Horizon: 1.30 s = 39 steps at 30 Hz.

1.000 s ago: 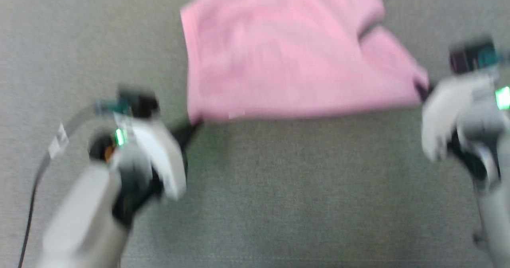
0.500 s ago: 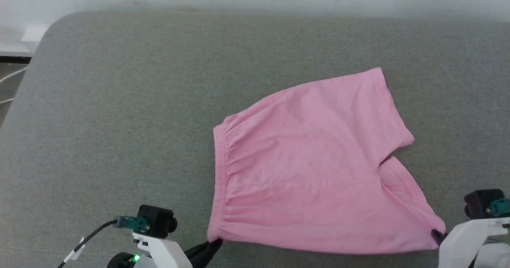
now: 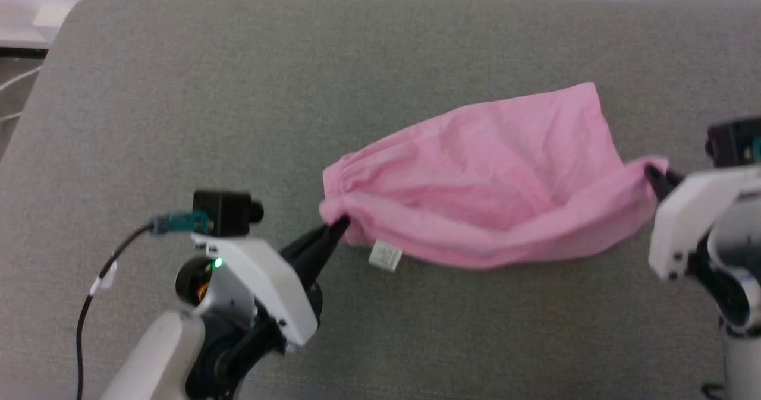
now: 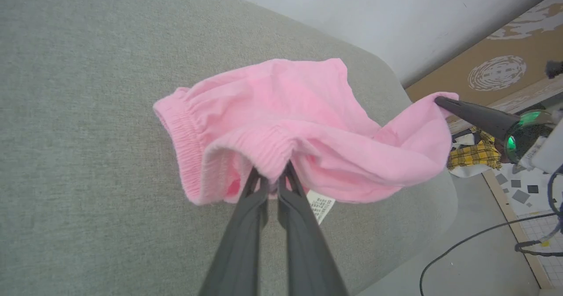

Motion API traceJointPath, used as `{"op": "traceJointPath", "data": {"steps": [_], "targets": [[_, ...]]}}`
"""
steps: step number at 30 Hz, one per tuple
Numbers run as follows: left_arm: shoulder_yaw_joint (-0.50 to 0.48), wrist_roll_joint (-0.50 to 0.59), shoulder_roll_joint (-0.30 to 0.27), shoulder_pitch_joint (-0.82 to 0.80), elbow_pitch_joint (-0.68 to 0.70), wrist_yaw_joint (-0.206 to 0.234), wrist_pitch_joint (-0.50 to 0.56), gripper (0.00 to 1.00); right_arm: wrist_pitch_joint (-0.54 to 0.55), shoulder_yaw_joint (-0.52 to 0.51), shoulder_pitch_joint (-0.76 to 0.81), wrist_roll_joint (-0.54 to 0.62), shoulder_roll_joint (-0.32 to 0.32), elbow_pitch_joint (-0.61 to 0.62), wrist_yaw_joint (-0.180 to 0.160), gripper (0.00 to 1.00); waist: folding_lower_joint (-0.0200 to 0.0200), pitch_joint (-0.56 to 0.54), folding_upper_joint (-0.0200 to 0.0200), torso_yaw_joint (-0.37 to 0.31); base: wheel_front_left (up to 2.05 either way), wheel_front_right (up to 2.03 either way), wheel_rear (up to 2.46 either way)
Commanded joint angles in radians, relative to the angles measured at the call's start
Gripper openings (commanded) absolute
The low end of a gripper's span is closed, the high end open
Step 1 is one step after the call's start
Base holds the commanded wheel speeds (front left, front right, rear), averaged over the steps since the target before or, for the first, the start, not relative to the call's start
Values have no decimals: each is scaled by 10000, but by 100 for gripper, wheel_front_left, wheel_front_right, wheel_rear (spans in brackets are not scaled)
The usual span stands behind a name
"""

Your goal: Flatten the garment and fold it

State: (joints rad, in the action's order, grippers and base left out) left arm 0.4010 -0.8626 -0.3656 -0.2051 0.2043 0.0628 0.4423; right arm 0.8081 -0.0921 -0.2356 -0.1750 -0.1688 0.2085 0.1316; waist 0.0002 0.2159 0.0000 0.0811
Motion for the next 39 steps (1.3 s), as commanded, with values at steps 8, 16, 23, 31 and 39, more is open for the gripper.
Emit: {"op": "traceJointPath", "data": {"steps": [8, 16, 23, 31, 39], "targets": [[-365, 100, 829, -2149, -2011, 239, -385, 0, -509, 371, -3492, 380, -182, -2970, -9, 0, -2, 1710, 0, 376, 0, 0, 0], [-271, 347, 1370, -3254, -3662, 292, -786, 0, -699, 762, -5568, 1060, -403, -5478, -9, 0, -2, 2563, 0, 653, 0, 0, 0], [32, 284, 1714, -3502, -4273, -102, -926, 63, -603, 724, -6383, 1374, -480, -7109, -9, 44, -2, 2683, 0, 825, 0, 0, 0], [46, 656, 1672, -2914, -3975, -238, -2028, 100, -2102, 583, -5970, 949, -465, -7299, -9, 100, -2, 1841, 0, 779, 0, 0, 0], [-17, 1510, 1489, -1394, -3107, 102, -3910, 100, -4311, 273, -3704, 102, -289, -5691, -9, 100, -2, 472, 0, 490, 0, 0, 0]]}}
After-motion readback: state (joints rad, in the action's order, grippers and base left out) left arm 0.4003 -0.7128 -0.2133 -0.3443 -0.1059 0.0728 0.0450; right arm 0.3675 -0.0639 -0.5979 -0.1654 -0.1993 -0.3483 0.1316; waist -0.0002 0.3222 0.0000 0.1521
